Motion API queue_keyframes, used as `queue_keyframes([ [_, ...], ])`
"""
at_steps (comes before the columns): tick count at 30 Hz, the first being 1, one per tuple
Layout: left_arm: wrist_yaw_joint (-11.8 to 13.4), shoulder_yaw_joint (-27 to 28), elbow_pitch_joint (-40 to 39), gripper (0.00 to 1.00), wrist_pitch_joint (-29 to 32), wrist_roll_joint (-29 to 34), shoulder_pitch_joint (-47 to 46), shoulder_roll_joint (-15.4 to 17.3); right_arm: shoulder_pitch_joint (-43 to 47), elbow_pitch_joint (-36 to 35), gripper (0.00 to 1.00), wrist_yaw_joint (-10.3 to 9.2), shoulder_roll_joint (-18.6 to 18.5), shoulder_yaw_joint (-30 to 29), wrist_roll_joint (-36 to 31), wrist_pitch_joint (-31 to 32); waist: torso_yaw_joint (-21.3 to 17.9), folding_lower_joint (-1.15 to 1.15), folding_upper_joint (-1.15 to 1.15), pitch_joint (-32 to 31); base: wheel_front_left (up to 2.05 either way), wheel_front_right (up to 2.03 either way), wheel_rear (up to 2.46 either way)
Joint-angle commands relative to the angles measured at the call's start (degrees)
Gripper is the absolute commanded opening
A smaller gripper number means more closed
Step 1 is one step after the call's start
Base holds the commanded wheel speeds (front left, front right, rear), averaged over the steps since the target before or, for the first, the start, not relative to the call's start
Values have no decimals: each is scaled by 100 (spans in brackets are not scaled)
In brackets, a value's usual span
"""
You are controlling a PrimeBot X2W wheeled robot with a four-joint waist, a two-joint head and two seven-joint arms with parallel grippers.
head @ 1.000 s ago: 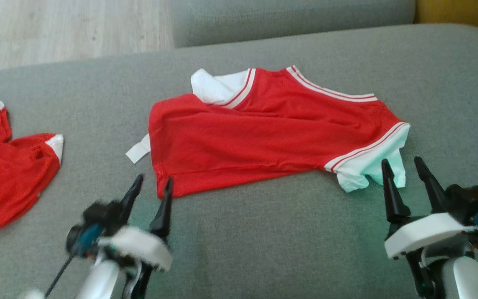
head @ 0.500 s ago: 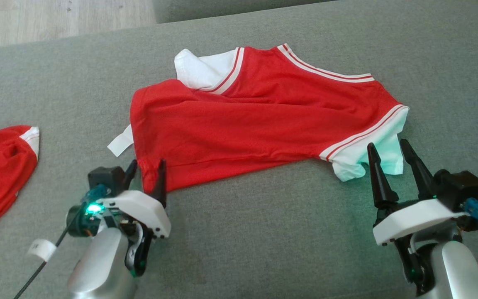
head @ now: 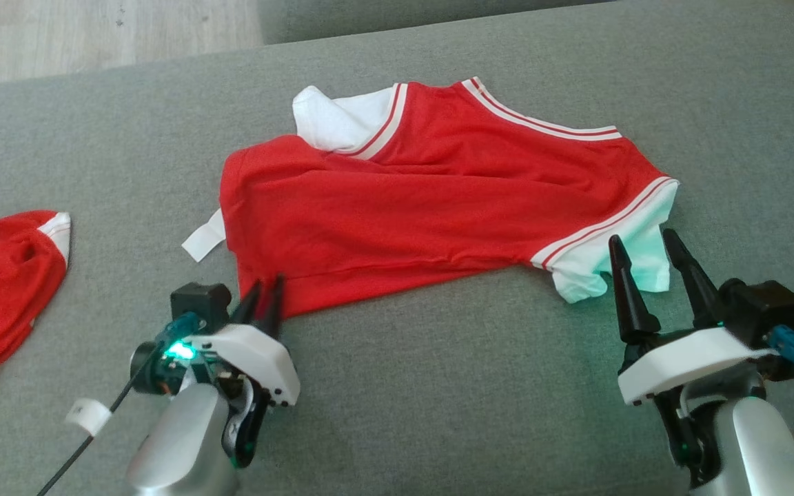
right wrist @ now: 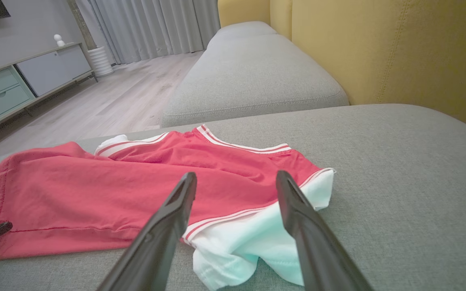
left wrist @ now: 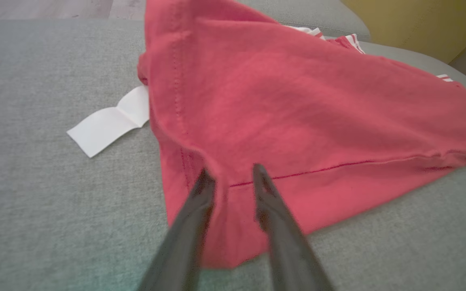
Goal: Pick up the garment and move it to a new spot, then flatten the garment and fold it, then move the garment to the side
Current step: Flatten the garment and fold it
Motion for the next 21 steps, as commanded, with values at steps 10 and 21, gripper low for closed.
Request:
queue_keyframes([
  [10, 119, 328, -38, 0, -439, -96, -210, 211, -145, -257, 100, 43, -23, 58, 30, -33, -153, 0, 0, 4, 0, 0, 0],
  [21, 66, 396, -948, 0, -695, -287, 690, 427, 86, 114, 100, 43, -23, -1059, 193, 786, -132, 0, 0, 117, 0, 0, 0],
])
